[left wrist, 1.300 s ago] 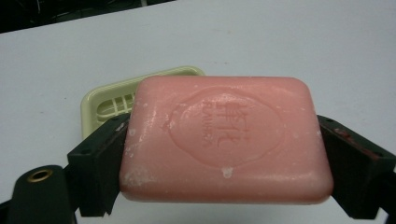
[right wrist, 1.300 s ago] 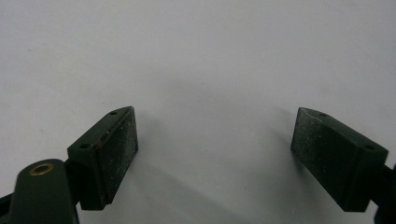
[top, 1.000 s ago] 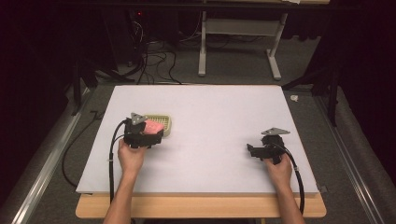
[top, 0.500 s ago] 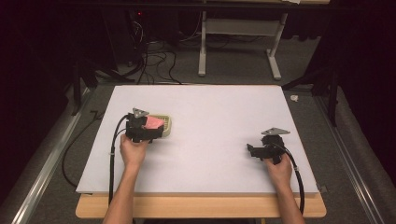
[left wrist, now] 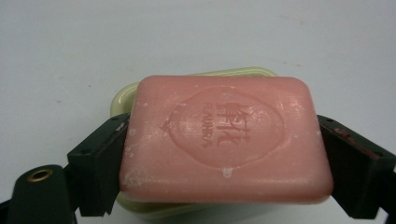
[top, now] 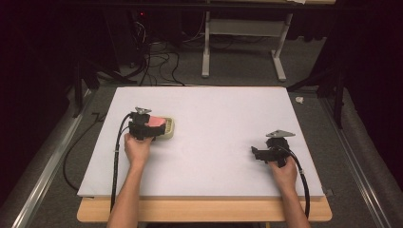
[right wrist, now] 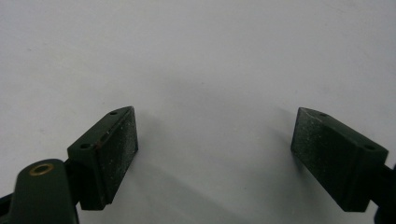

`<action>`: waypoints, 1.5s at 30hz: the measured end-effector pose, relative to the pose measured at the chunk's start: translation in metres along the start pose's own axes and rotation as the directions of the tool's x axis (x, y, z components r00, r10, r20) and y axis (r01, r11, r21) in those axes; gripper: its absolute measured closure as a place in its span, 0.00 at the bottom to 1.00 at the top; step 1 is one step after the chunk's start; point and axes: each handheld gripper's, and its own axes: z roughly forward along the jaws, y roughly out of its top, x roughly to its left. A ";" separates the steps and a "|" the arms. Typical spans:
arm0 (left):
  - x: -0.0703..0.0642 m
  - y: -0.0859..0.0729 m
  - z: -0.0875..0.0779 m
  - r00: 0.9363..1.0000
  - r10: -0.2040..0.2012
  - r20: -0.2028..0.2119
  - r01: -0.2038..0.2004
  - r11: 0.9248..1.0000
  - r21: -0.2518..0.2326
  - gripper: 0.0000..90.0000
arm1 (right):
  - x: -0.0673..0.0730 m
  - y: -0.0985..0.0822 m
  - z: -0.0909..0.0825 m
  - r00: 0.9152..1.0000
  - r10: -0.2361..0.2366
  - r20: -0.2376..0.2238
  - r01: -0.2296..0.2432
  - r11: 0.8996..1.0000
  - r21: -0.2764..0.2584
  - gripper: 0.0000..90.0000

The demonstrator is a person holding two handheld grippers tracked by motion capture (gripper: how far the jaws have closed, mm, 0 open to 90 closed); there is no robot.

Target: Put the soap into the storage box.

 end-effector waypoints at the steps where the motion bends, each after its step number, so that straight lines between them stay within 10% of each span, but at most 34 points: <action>1: 0.000 0.000 0.002 1.000 -0.005 -0.003 0.005 1.000 0.003 0.15 | 0.000 0.000 0.000 1.000 0.000 0.000 0.000 1.000 0.002 0.17; 45: 0.000 -0.003 0.024 0.999 -0.044 -0.031 0.043 0.999 -0.003 0.12 | 0.000 0.000 0.000 1.000 0.001 0.000 -0.001 1.000 0.003 0.17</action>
